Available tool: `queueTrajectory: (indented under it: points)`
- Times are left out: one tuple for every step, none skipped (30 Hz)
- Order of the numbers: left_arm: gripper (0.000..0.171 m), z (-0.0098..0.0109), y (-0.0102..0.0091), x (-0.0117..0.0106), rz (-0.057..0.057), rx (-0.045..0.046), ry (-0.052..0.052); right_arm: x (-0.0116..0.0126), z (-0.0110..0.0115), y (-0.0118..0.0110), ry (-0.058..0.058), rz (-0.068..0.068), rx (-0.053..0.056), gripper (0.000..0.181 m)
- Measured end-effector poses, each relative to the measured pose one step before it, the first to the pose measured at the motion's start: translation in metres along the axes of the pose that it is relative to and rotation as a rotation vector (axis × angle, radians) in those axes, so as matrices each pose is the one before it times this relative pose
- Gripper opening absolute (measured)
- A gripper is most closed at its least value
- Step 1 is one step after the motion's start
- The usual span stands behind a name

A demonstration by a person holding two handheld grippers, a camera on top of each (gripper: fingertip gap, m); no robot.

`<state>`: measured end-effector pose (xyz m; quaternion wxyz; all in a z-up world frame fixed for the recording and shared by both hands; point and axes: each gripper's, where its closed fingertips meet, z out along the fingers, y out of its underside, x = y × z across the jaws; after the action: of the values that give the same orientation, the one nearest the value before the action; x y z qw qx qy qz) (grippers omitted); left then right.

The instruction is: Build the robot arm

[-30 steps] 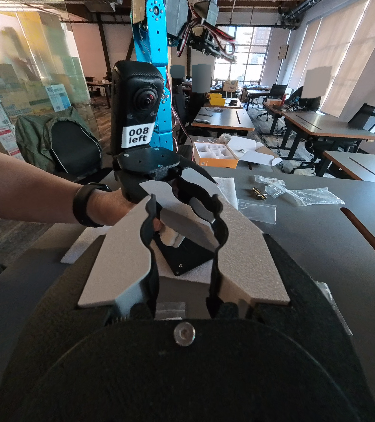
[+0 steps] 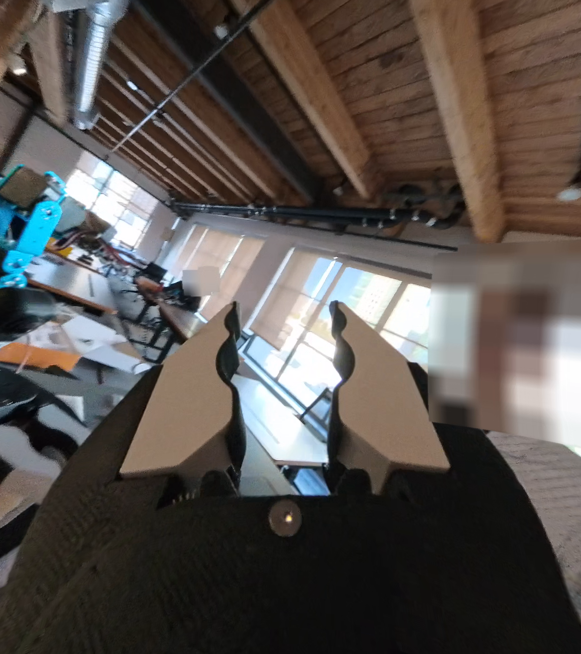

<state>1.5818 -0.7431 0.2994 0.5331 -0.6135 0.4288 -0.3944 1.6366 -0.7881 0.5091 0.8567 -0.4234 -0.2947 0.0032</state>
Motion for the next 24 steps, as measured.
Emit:
queueTrajectory:
  points:
    - [0.025,0.00043,0.00033,0.00038,-0.0001,-0.00208,0.0013,0.00208,-0.001,-0.00443,-0.005,-0.0185,0.0022,0.042]
    - [0.026,0.00015,0.00004,0.00016,-0.003,-0.00048,0.0014,-0.00084,-0.00033,-0.00168,-0.022,-0.0107,-0.0087,0.028]
    - [0.026,0.00016,-0.00052,0.00022,-0.0035,0.00143,0.0018,0.00382,0.00051,-0.00054,0.0132,-0.0057,-0.0086,0.029]
    - [0.026,-0.00011,-0.00094,0.00054,-0.0019,0.00263,0.0025,0.00319,0.00057,-0.00168,0.0126,0.0005,0.0026,0.04]
    - [0.026,-0.00007,-0.00137,0.00123,-0.001,0.00292,0.0047,0.00214,0.00035,-0.00189,0.0106,0.0035,0.0037,0.048]
    - [0.026,-0.00026,-0.0032,0.00233,-0.0033,0.00719,0.008,-0.0046,0.0003,-0.00075,-0.0312,0.0063,-0.0037,0.046]
    - [0.026,-0.00044,-0.00752,0.00162,-0.0031,0.02023,0.0003,-0.00672,0.00021,-0.00154,-0.0396,0.0222,-0.003,0.047]
    - [0.026,0.00026,-0.01305,0.00068,-0.0041,0.03289,-0.0061,-0.00872,-0.00046,-0.00548,-0.0467,0.0377,0.0228,0.051]
    - [0.028,0.00166,-0.0178,0.00101,-0.0135,0.03693,0.0004,-0.0131,-0.00106,-0.00558,-0.0793,0.0673,0.0207,0.057]
    - [0.032,0.00277,-0.02203,0.00192,-0.0172,0.04446,0.005,-0.00891,-0.0019,-0.00282,-0.0477,0.061,0.0044,0.066]
    - [0.039,0.00327,-0.02436,0.00096,-0.0094,0.04945,-0.0063,-0.00795,-0.00284,-0.00134,-0.0363,0.0361,0.0014,0.07]
    - [0.047,0.0041,-0.02355,0.00143,0.0032,0.04521,-0.0107,-0.00583,-0.00262,0.00246,-0.0229,0.0275,-0.0172,0.071]
    - [0.055,0.00495,-0.02047,0.00419,0.0164,0.03313,0.0002,-0.00354,-0.00166,0.00498,-0.0106,0.0159,-0.0245,0.074]
    - [0.063,0.00513,-0.01601,0.0055,0.0295,0.02231,0.0053,-0.00303,-0.00049,0.00623,-0.0138,0.0129,-0.0266,0.077]
    - [0.064,0.00472,-0.01175,0.00817,0.0385,0.01534,0.022,-0.00201,0.00047,0.00559,-0.0139,0.0137,-0.0216,0.077]
    - [0.063,0.00404,-0.00698,0.00578,0.0389,0.00517,0.0101,-0.00093,0.00088,0.0036,-0.0101,0.0123,-0.0097,0.076]
    - [0.063,0.00358,-0.00238,0.00211,0.0336,-0.00565,-0.0076,-0.00108,0.00084,0.00137,-0.0087,0.0115,-0.003,0.076]
    - [0.065,0.00293,-0.00049,0.00104,0.0202,-0.00368,-0.0084,-0.00237,0.00064,-0.00081,-0.0111,0.0048,0.0041,0.074]
    - [0.066,0.00178,-0.00133,0.00107,0.001,0.00998,-0.0021,-0.00251,0.00068,-0.00082,-0.0071,-0.0022,-0.0006,0.073]
    - [0.065,0.00103,-0.00135,0.00003,-0.0113,0.01291,-0.0032,-0.00165,0.00032,-0.00029,0.0,-0.0111,-0.0061,0.073]
    - [0.065,0.00073,-0.0007,-0.00043,-0.0134,0.00927,-0.0037,-0.00234,-0.00014,-0.00048,-0.0076,-0.006,-0.003,0.073]
    - [0.066,0.0004,-0.00054,0.00023,-0.0107,0.00881,-0.0008,-0.00033,-0.00043,-0.00006,-0.0011,0.0023,-0.0047,0.073]
    - [0.066,-0.00028,-0.00077,0.00307,-0.0044,0.0094,0.0123,0.00319,-0.00144,-0.0003,0.017,-0.0013,-0.0003,0.073]
    - [0.064,-0.00056,-0.00044,0.00307,0.009,0.00627,0.0079,0.00449,-0.0023,-0.0009,0.0213,-0.0016,0.007,0.074]
